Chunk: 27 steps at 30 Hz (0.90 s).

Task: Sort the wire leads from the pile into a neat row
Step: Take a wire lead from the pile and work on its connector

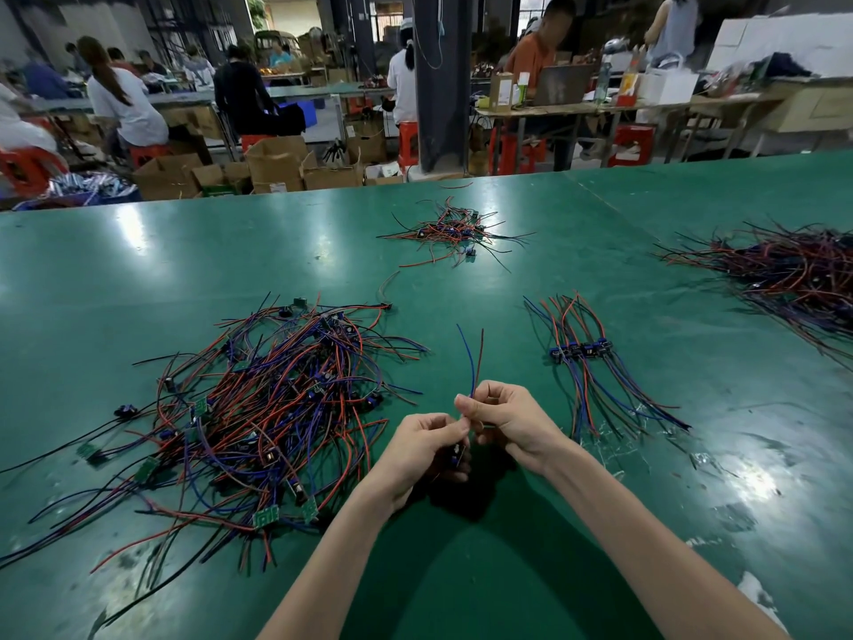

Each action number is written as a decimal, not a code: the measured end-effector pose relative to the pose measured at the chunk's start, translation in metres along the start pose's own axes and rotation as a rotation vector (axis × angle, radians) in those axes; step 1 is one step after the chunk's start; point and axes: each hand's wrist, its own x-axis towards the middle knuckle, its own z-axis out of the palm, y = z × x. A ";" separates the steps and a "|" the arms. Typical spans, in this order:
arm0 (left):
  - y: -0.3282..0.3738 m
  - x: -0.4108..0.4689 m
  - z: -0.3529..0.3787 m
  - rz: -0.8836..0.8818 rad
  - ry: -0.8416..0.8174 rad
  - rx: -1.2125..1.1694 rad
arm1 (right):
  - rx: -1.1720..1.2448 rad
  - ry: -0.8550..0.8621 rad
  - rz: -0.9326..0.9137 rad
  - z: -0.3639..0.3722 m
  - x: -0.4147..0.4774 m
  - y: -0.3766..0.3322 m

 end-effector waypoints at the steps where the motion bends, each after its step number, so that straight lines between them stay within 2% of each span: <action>1: 0.000 0.000 0.000 0.005 0.000 0.000 | 0.006 0.008 -0.006 0.000 0.000 0.000; 11: -0.003 0.005 -0.006 0.052 0.011 0.041 | -0.047 0.197 -0.123 0.003 0.008 0.008; 27: -0.003 0.009 -0.004 0.035 -0.051 0.107 | -0.386 0.544 -0.327 -0.039 0.022 -0.005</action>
